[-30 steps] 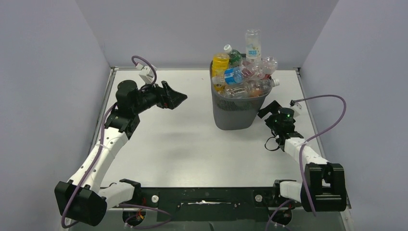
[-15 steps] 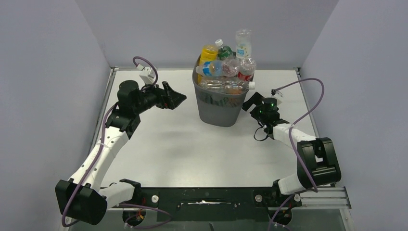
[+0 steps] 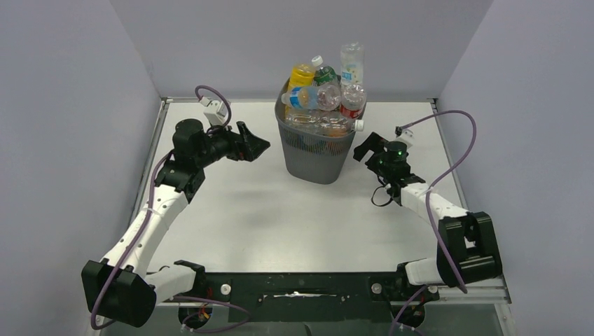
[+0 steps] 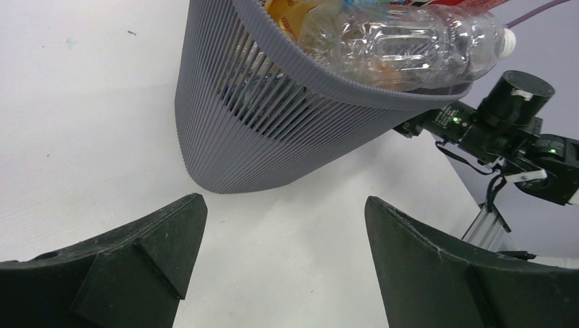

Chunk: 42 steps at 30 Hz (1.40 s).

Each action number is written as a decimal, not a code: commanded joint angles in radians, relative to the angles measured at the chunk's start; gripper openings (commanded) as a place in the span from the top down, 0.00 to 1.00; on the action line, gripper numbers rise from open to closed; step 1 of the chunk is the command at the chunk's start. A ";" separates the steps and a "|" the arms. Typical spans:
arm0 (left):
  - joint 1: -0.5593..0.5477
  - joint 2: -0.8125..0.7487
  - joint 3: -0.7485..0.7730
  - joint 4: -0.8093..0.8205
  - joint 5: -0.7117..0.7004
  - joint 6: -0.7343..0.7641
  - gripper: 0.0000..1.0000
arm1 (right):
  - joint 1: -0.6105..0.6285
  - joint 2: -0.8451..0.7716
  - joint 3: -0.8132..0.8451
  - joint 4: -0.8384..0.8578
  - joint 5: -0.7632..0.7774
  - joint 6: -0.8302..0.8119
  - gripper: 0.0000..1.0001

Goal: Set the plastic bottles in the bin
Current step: Adjust the trash bin at the center of the board, then reset both arms

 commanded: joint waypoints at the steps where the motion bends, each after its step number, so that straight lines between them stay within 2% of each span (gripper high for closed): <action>1: 0.005 -0.006 -0.011 0.032 -0.029 0.021 0.13 | 0.008 -0.090 -0.024 -0.009 0.059 -0.058 0.02; 14: 0.005 0.003 -0.075 0.013 -0.120 0.064 0.13 | 0.020 -0.197 -0.102 -0.073 0.088 -0.110 0.02; 20: 0.005 -0.002 -0.111 0.028 -0.286 0.046 0.13 | 0.008 -0.187 -0.078 -0.106 0.084 -0.194 0.02; 24: 0.005 -0.037 -0.176 0.103 -0.374 0.029 0.13 | -0.073 -0.216 -0.071 -0.115 0.113 -0.231 0.02; 27: 0.008 -0.057 -0.224 0.149 -0.464 0.033 0.13 | -0.171 -0.253 -0.094 -0.024 0.057 -0.299 0.02; 30: 0.019 -0.049 -0.269 0.199 -0.527 0.087 0.13 | -0.219 -0.271 -0.095 0.045 0.080 -0.382 0.02; 34: 0.102 -0.003 -0.325 0.261 -0.586 0.144 0.13 | -0.286 -0.243 -0.081 0.128 0.101 -0.463 0.02; 39: 0.278 0.033 -0.455 0.481 -0.468 0.185 0.13 | -0.356 -0.168 -0.112 0.245 0.084 -0.504 0.02; 42: 0.335 0.082 -0.524 0.636 -0.407 0.228 0.13 | -0.380 -0.133 -0.175 0.366 0.066 -0.522 0.02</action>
